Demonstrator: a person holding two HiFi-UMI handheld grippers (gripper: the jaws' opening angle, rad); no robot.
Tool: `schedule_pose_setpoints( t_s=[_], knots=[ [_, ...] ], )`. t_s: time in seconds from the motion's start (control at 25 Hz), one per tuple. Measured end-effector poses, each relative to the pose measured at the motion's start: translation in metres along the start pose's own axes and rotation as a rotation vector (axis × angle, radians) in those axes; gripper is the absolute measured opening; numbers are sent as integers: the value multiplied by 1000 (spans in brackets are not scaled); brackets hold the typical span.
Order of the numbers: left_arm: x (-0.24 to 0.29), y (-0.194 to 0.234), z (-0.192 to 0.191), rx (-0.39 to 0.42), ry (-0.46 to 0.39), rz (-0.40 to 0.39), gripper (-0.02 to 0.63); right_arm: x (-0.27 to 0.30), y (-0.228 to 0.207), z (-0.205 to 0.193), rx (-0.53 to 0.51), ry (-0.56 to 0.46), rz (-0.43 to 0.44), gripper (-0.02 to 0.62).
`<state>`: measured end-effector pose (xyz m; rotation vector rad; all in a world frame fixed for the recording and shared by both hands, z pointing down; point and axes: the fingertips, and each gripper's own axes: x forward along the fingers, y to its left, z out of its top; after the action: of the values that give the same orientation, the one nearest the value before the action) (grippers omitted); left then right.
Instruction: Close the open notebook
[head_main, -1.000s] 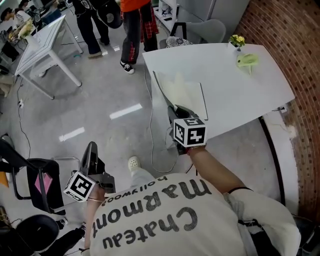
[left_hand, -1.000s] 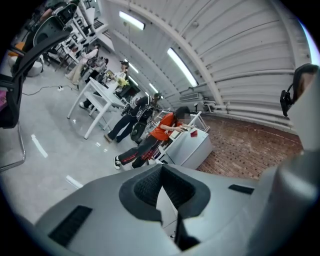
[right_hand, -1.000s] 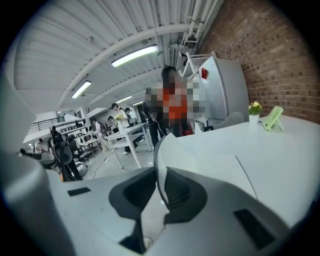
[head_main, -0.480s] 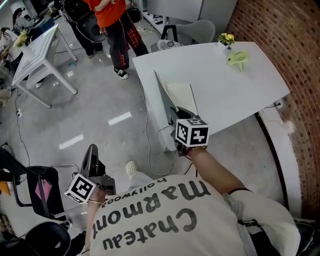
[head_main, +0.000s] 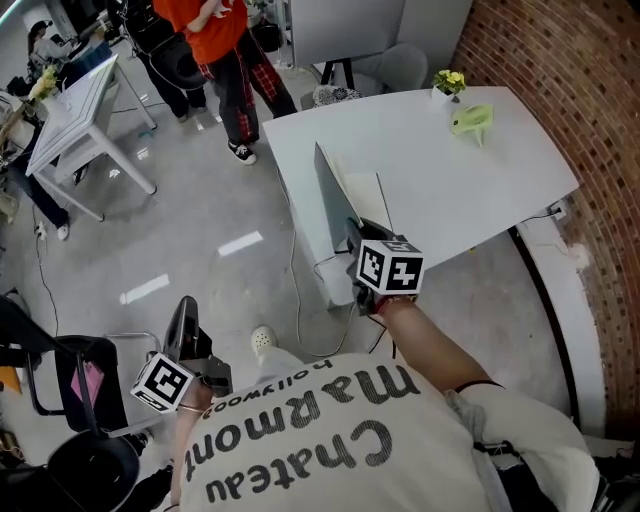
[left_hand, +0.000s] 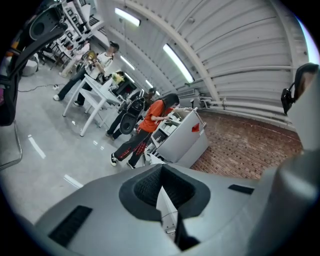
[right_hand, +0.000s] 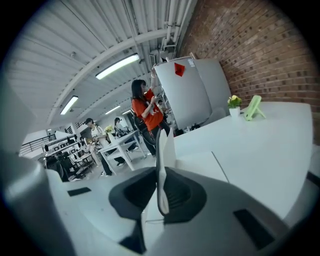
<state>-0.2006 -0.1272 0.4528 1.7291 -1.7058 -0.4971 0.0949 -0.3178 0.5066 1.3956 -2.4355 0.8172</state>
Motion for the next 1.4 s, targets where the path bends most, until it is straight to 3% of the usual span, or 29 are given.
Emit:
schedule_pose_setpoints(
  t_s=[0.68,1.4],
  knots=[
    [3,-10,-7,17,25,-8,2,-13,-51,-5,157,-9,-102,44],
    [5,3,-5,4,30,-5,2,-10,-89,-30,235,29,-205,60]
  ],
)
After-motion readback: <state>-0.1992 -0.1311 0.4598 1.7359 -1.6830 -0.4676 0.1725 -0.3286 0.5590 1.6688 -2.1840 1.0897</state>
